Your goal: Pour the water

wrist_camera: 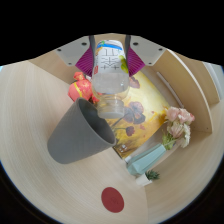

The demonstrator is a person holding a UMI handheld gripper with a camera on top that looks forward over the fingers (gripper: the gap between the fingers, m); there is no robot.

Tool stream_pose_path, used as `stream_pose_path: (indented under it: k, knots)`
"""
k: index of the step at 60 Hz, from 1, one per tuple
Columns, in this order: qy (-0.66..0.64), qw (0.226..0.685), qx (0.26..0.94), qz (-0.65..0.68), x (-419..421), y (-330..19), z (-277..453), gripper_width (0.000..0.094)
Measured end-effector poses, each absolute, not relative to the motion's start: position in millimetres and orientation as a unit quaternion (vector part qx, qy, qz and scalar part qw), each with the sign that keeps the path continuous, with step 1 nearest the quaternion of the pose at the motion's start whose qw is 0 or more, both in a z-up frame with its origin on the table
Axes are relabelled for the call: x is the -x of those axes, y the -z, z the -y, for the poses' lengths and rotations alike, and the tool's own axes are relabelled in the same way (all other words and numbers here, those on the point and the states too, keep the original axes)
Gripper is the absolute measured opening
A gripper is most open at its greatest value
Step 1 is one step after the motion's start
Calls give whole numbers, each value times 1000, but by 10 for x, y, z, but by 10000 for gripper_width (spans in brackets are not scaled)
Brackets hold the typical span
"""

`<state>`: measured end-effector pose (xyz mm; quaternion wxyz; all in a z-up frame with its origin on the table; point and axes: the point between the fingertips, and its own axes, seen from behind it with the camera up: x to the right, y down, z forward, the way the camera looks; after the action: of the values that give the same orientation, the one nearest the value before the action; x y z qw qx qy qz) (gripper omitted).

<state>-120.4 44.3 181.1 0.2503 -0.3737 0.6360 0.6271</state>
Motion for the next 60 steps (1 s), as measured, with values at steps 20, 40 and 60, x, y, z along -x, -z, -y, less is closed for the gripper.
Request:
stream_pose_path:
  k: [20, 40, 60]
  knots:
    - [-455, 509, 623, -382, 742, -2780, -507, 411]
    - [-116, 647, 736, -160, -704, -2882, -520, 424]
    - [15, 568, 820, -63, -1457, -1164, -451, 424]
